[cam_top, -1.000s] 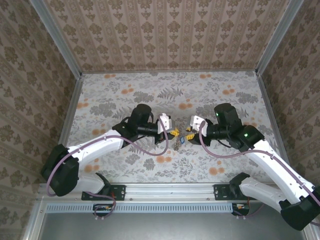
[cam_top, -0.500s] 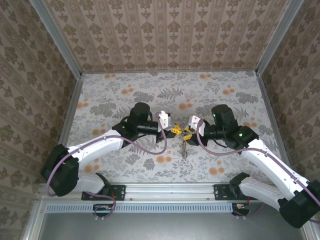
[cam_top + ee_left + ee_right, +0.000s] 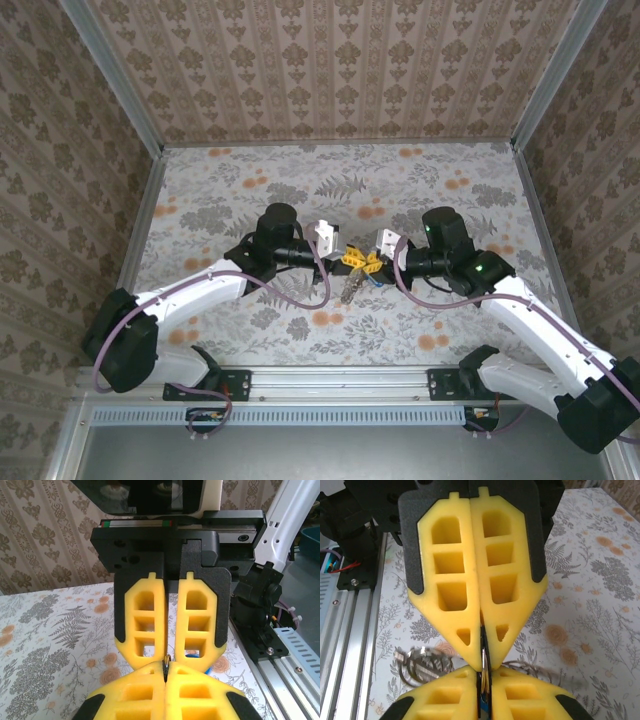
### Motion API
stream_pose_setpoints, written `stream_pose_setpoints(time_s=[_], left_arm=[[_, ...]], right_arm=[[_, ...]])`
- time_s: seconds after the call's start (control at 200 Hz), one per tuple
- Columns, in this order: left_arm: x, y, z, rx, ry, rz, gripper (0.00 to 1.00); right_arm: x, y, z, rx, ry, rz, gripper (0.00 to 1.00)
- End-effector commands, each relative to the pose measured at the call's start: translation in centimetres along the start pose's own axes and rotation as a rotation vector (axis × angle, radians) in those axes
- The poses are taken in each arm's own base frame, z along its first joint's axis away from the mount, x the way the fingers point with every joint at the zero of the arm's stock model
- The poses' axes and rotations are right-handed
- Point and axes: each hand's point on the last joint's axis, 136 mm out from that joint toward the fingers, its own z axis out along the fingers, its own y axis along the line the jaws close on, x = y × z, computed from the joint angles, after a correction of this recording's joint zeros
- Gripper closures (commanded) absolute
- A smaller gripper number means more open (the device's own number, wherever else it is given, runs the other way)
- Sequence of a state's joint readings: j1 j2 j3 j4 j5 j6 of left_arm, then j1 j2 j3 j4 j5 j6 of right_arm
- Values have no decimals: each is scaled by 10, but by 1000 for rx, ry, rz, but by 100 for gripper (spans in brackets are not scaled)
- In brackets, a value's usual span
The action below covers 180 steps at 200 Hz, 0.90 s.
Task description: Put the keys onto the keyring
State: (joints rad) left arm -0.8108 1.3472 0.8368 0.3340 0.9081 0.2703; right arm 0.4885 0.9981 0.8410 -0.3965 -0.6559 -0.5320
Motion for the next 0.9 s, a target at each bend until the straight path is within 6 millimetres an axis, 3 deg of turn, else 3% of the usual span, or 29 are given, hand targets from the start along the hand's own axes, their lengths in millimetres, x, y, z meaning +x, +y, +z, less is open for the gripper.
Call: stream_pose_setpoints(time_s=[0.0,0.1,0.19,0.435,0.545,0.825,0.895], left_arm=[[-23,-11,1,67,-82,54,100],[-17,-9,0,53,-66,37,100],[-8,-4,-4,13,-35,25,100],[43,6,-12,-73,169,-34,95],[57,11,-14,-112,220,-66,100],[69,20,-17,-179,255,-105,100],[70,19,-18,-176,264,-110,94]], right_arm=[[5,0,3,-11,4,16,91],[3,-1,1,-10,7,8,100],[7,-1,-2,-4,46,-10,100],[9,-1,-17,22,134,-43,100],[12,0,-22,22,179,-55,100],[5,3,-24,11,151,-48,100],[5,3,-23,8,150,-45,100]])
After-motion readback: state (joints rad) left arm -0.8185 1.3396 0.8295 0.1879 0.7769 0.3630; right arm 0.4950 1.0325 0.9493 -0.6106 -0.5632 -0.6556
